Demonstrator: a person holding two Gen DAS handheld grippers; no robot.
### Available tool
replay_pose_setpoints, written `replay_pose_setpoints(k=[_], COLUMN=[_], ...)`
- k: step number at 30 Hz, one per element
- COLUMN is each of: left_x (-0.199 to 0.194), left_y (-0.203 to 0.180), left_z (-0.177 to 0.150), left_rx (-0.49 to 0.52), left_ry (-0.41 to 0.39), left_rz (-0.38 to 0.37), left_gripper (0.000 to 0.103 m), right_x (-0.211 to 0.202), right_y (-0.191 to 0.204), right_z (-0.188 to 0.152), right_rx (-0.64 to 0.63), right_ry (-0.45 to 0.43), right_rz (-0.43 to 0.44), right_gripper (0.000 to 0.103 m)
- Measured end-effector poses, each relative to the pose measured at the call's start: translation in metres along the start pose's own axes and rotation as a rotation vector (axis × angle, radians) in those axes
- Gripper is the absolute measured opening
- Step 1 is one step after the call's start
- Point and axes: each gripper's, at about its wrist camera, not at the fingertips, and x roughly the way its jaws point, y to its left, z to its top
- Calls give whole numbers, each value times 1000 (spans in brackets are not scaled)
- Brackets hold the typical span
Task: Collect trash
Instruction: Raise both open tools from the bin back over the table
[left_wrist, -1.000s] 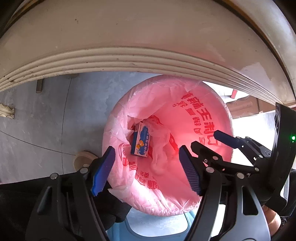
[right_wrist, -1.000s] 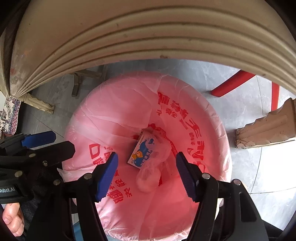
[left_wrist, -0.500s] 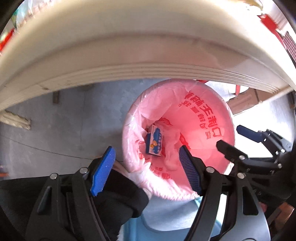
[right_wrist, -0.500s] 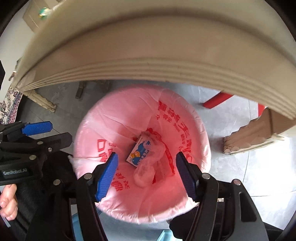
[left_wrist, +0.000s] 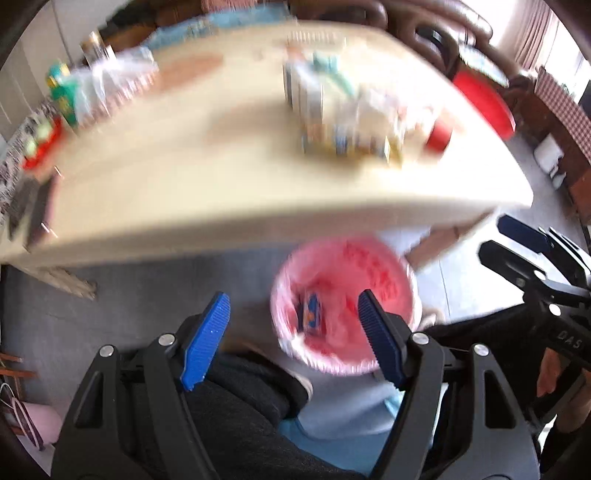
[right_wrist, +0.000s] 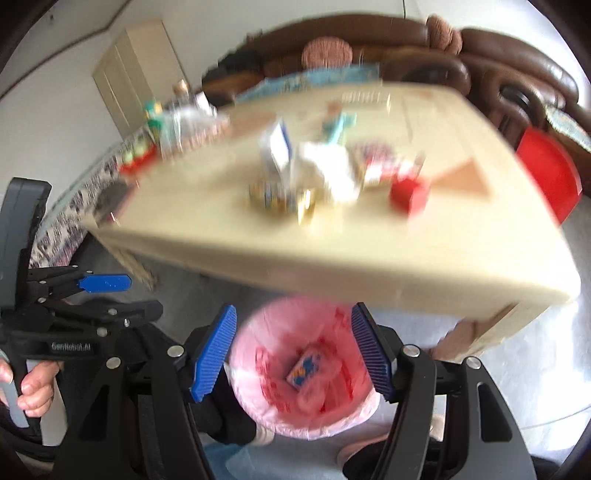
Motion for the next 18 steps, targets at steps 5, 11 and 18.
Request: replay_pose_setpoints(k=[5,11,18], left_x=[-47,-67,-76], left_y=[-4,-19,-35], left_z=[44,74,91], left_rx=[-23,-31,3], left_ry=[-114,-148,-161], left_rz=[50,53,48], left_gripper=[78,78,78], right_x=[-45,-71,-82], right_y=[-2,-3,-9], right_z=[42,69,86], right_rx=[-20,-51,-65], right_ry=[-92,-152,-173], right_rz=[-32,-44,-46], right_gripper=[70,70,70])
